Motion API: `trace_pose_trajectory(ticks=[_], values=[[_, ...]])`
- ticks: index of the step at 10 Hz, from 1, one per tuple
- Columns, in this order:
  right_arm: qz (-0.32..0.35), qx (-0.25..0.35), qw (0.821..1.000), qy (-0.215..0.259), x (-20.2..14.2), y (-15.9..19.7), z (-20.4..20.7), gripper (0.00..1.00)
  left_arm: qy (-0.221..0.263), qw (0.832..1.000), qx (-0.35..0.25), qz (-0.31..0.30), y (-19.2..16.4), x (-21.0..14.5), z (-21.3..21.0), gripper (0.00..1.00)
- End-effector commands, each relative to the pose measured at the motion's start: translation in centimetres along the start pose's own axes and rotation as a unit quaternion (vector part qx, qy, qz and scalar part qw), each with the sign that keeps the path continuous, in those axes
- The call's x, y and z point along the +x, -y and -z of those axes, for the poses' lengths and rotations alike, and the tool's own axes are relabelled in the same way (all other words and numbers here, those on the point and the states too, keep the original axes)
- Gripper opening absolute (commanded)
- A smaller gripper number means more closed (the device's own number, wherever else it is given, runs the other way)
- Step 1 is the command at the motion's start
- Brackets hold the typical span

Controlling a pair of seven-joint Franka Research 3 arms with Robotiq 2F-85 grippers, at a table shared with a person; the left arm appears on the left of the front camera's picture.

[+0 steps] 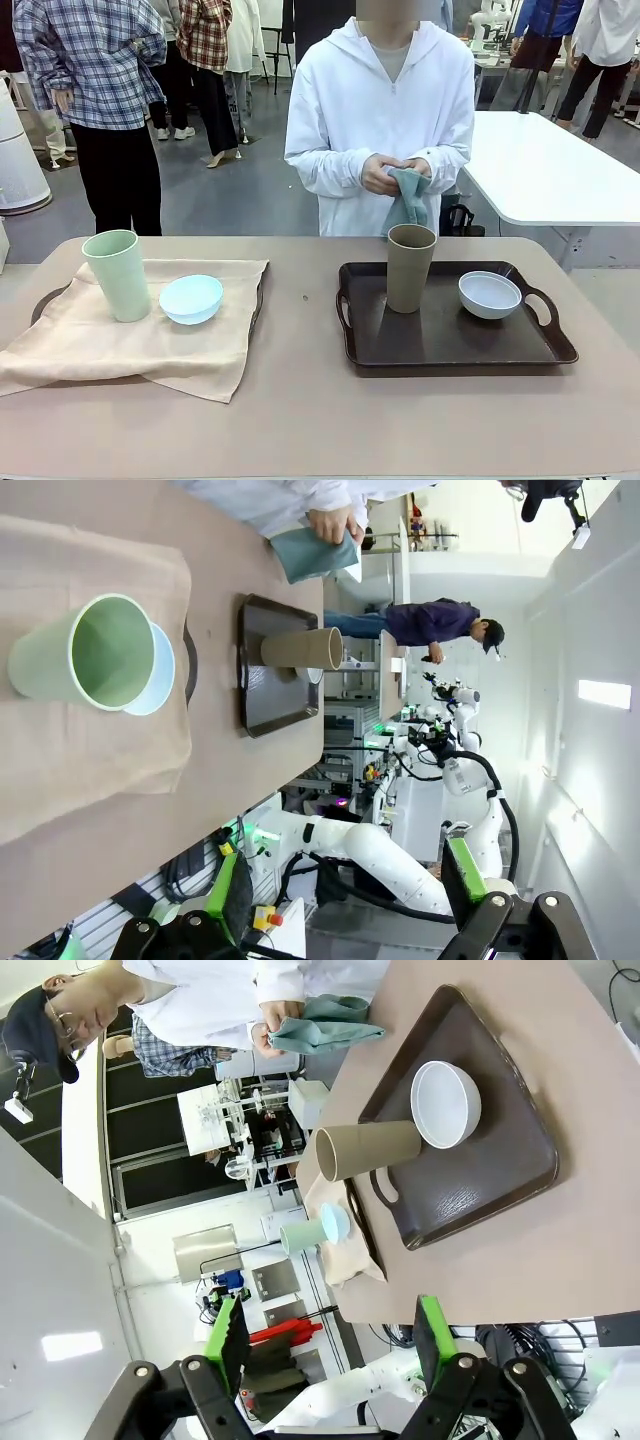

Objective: Set up a tray with a mat and arrange the tableware.
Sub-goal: Pick up the Picnic Bowl and Reusable plastic cup from the Handle tray in front of the human's position and hold them in the air.

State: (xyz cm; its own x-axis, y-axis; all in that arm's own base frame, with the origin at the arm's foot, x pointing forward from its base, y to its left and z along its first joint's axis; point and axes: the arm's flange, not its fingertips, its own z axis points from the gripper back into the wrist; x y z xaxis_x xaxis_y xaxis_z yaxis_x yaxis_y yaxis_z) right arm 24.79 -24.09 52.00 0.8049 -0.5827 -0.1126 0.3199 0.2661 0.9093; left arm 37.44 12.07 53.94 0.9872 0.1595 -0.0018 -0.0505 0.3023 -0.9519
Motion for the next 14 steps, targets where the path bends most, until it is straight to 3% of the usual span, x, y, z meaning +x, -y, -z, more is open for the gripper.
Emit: trace_pose_trajectory(ticks=[1, 3, 5, 8, 11, 12, 14], values=[[-0.032, -0.034, 0.999, 0.005, -0.3, -0.8, 0.0, 0.87, -0.03, 0.999, 0.02, 0.038, 1.7, 0.1, 1.2, 1.0], [-0.082, -0.14, 0.987, 0.0, -1.5, -4.4, 1.1, 0.87, -0.062, 0.984, 0.109, 0.124, 6.6, 2.0, 5.3, 1.0], [-0.105, -0.235, 0.966, 0.004, -2.5, -7.0, 3.6, 0.87, -0.106, 0.955, 0.192, 0.2, 9.7, 2.9, 11.0, 1.0], [-0.14, -0.348, 0.927, 0.013, -3.6, -8.7, 9.1, 0.87, -0.167, 0.878, 0.297, 0.336, 11.6, 1.8, 21.1, 1.0], [-0.161, -0.415, 0.895, 0.018, -5.0, -8.4, 14.0, 0.87, -0.205, 0.802, 0.311, 0.467, 10.3, -0.7, 30.1, 1.0], [-0.166, -0.44, 0.882, 0.029, -5.1, -7.9, 15.2, 0.87, -0.168, 0.782, 0.313, 0.512, 10.0, -1.3, 32.3, 1.0], [-0.168, -0.462, 0.87, 0.042, -5.1, -7.2, 17.1, 0.87, -0.157, 0.758, 0.32, 0.546, 9.1, -2.2, 35.3, 1.0]])
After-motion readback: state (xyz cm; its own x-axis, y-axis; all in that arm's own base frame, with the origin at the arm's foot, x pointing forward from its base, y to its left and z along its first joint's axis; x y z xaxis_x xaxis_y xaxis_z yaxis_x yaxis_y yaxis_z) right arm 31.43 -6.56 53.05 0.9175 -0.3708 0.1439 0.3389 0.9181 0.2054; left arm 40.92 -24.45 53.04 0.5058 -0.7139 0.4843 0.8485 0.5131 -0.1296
